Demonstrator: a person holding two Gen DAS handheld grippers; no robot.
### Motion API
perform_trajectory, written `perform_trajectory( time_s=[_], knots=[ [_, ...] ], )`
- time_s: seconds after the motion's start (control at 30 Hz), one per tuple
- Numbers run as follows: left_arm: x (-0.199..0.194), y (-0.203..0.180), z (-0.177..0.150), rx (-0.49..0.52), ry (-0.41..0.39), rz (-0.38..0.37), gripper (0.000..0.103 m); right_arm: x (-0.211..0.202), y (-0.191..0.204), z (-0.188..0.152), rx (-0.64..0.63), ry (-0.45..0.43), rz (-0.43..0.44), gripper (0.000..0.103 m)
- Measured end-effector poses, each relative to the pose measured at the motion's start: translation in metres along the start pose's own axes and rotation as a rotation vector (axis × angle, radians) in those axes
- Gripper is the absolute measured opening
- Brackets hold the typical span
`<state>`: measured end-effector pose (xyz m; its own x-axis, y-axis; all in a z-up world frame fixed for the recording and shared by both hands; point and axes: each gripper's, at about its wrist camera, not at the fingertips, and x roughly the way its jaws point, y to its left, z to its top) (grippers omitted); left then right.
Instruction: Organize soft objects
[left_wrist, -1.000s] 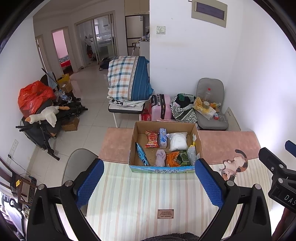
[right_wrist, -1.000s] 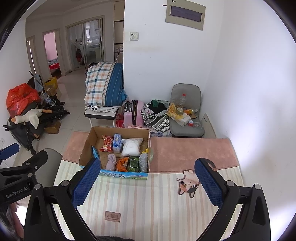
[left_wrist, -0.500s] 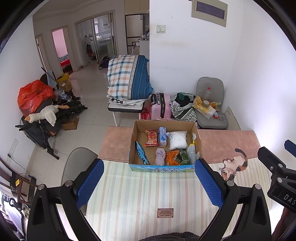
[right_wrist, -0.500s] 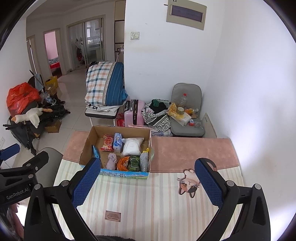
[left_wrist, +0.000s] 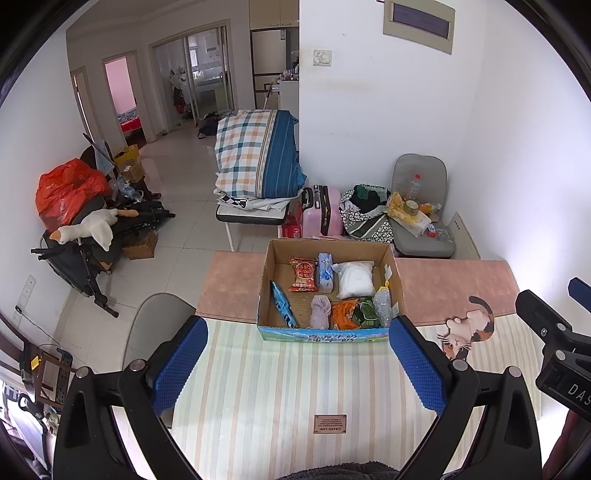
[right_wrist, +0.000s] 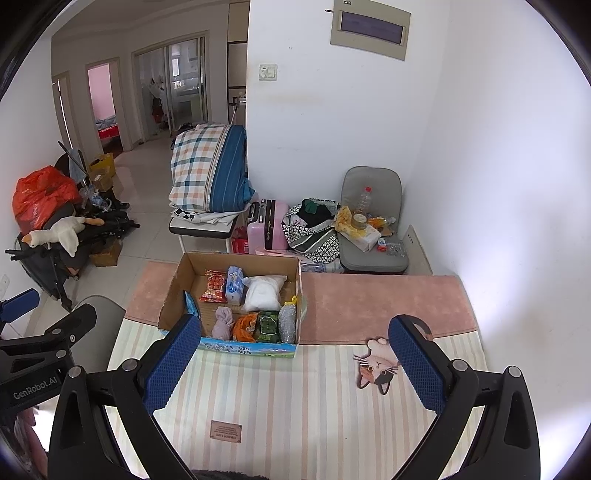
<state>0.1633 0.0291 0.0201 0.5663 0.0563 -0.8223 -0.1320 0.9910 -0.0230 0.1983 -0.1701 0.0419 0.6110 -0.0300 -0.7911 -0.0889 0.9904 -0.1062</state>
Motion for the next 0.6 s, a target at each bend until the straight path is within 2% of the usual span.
perform_trajectory(
  time_s=[0.6],
  knots=[
    [0.0024,-0.0011,-0.0035,-0.003,0.001,0.000,0.101,-0.0022,0.0008,-0.0018,-0.001,-0.001,0.002,0.103]
  ],
)
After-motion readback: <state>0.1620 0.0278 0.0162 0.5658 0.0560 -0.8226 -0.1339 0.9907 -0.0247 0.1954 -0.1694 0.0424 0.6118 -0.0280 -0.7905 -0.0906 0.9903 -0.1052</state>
